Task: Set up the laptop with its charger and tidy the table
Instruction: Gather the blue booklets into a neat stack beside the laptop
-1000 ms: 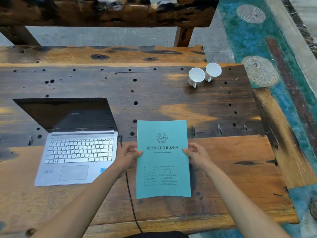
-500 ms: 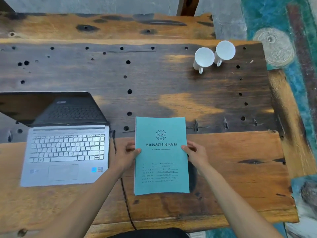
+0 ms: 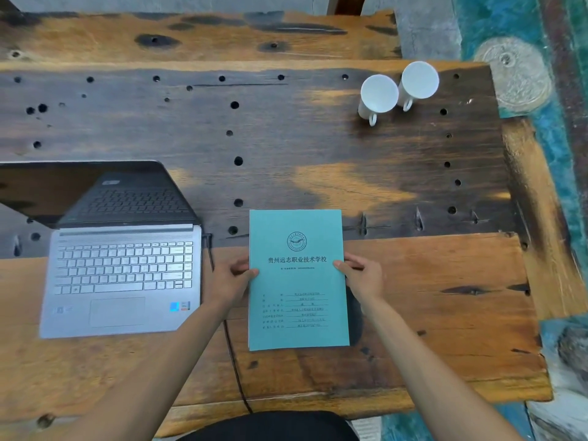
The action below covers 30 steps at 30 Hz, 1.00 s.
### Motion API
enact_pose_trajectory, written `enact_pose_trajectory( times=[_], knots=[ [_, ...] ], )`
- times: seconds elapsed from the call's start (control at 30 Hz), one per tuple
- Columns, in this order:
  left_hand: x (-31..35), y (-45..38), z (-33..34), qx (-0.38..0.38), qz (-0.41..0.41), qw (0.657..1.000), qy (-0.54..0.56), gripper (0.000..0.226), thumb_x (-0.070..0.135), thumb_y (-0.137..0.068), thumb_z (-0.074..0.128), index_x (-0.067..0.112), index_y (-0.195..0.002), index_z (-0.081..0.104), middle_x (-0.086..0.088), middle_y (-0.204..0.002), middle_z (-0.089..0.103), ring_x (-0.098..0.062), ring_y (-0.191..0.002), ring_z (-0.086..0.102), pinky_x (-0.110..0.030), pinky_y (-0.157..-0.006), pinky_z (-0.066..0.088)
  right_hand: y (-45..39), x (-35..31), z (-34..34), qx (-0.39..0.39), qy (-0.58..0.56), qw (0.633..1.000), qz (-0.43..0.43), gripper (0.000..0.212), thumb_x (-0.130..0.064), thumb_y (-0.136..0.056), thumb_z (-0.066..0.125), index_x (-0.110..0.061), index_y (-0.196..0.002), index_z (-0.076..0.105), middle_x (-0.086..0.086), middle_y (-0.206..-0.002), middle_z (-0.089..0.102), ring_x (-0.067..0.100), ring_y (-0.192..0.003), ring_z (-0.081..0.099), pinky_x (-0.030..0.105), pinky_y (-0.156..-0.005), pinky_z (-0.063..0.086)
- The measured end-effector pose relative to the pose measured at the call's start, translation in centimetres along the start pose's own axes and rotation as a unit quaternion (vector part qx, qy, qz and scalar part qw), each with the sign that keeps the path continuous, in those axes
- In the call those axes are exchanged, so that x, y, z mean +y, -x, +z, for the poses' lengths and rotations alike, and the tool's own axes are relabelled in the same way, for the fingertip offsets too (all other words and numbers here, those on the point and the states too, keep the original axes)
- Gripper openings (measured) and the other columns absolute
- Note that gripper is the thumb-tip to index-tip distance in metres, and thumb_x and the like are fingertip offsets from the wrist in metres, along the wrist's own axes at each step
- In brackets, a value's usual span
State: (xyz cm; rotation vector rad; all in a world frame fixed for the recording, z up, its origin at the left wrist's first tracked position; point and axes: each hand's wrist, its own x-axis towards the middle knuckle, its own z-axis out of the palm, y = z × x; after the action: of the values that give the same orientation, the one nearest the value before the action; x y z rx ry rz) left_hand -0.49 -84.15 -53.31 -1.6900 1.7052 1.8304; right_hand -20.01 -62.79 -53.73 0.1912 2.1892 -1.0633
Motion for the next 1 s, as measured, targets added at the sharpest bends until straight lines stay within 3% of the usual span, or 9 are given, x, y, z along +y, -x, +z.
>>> enact_pose_trajectory(
  times=[0.13,0.27,0.33,0.43,0.53,0.6,0.7,0.83,1.0],
  knots=[
    [0.3,0.4,0.0,0.003,-0.003,1.0,-0.022,0.035,0.016,-0.091,0.072,0.02,-0.125,0.068,-0.006,-0.111,0.072,-0.022,-0.101,0.07,-0.046,-0.092,0.058,0.2,0.0,0.0,0.001,0.043,0.999,-0.009,0.032,-0.025,-0.085,0.084,-0.013,-0.114,0.077,0.0,-0.097,0.078,0.013,-0.092,0.073,0.04,-0.091,0.06],
    [1.4,1.4,-0.1,-0.006,0.069,0.987,-0.145,0.041,0.017,-0.089,0.072,0.025,-0.128,0.063,0.002,-0.113,0.071,-0.009,-0.09,0.066,-0.036,-0.081,0.058,1.5,-0.4,-0.3,0.001,0.091,0.995,-0.047,0.035,-0.032,-0.087,0.081,-0.016,-0.117,0.074,-0.001,-0.104,0.077,0.014,-0.098,0.071,0.029,-0.084,0.053],
    [1.5,2.4,-0.1,0.0,0.126,0.963,-0.239,0.053,0.024,-0.088,0.073,0.027,-0.136,0.054,0.003,-0.124,0.062,-0.008,-0.089,0.06,-0.028,-0.078,0.049,2.5,-0.5,-0.9,0.013,0.111,0.992,-0.066,0.037,-0.037,-0.087,0.079,-0.02,-0.12,0.073,-0.004,-0.113,0.076,0.013,-0.101,0.07,0.026,-0.084,0.049],
    [1.4,4.4,-0.2,0.042,0.236,0.915,-0.324,0.064,0.044,-0.089,0.068,0.029,-0.147,0.047,-0.005,-0.147,0.043,-0.02,-0.116,0.052,-0.033,-0.094,0.042,4.6,-0.3,-2.1,0.053,0.147,0.98,-0.127,0.043,-0.045,-0.088,0.076,-0.026,-0.127,0.07,-0.008,-0.126,0.072,0.013,-0.114,0.067,0.025,-0.092,0.047],
    [1.5,6.6,-0.1,0.058,0.327,0.849,-0.411,0.071,0.067,-0.088,0.048,0.036,-0.152,0.041,-0.003,-0.163,0.03,-0.027,-0.147,0.031,-0.043,-0.114,0.032,7.0,0.3,-2.9,0.072,0.186,0.966,-0.164,0.06,-0.058,-0.089,0.069,-0.032,-0.142,0.058,-0.007,-0.154,0.052,0.019,-0.143,0.044,0.033,-0.108,0.035],
    [1.5,7.9,-0.1,0.052,0.362,0.818,-0.443,0.077,0.075,-0.086,0.037,0.039,-0.154,0.035,0.001,-0.167,0.019,-0.033,-0.153,0.017,-0.048,-0.121,0.02,9.0,0.9,-3.4,0.084,0.231,0.956,-0.163,0.073,-0.071,-0.087,0.061,-0.041,-0.151,0.043,-0.009,-0.168,0.027,0.02,-0.155,0.02,0.046,-0.119,0.027],
    [0.8,9.5,-0.4,0.041,0.395,0.776,-0.49,0.08,0.08,-0.085,0.03,0.044,-0.156,0.024,0.006,-0.169,0.006,-0.036,-0.155,0.001,-0.053,-0.122,0.01,12.3,2.5,-3.8,0.105,0.304,0.929,-0.184,0.087,-0.084,-0.085,0.046,-0.046,-0.159,0.022,-0.009,-0.172,0.0,0.019,-0.159,-0.002,0.051,-0.125,0.009],
    [-0.5,11.2,-1.5,0.02,0.427,0.744,-0.513,0.084,0.084,-0.084,0.025,0.044,-0.157,0.017,0.006,-0.169,-0.001,-0.033,-0.155,-0.009,-0.053,-0.122,0.001,17.3,5.3,-3.6,0.133,0.349,0.912,-0.169,0.094,-0.093,-0.082,0.032,-0.048,-0.161,0.008,-0.009,-0.172,-0.012,0.02,-0.158,-0.013,0.051,-0.126,-0.001],
    [-2.8,13.4,-3.9,-0.02,0.452,0.728,-0.515,0.086,0.083,-0.082,0.022,0.043,-0.157,0.017,0.006,-0.168,-0.005,-0.033,-0.155,-0.012,-0.051,-0.122,-0.005,23.7,9.5,-2.4,0.167,0.304,0.928,-0.139,0.094,-0.095,-0.08,0.031,-0.052,-0.159,0.005,-0.011,-0.171,-0.015,0.018,-0.158,-0.015,0.05,-0.127,-0.002]
  ],
)
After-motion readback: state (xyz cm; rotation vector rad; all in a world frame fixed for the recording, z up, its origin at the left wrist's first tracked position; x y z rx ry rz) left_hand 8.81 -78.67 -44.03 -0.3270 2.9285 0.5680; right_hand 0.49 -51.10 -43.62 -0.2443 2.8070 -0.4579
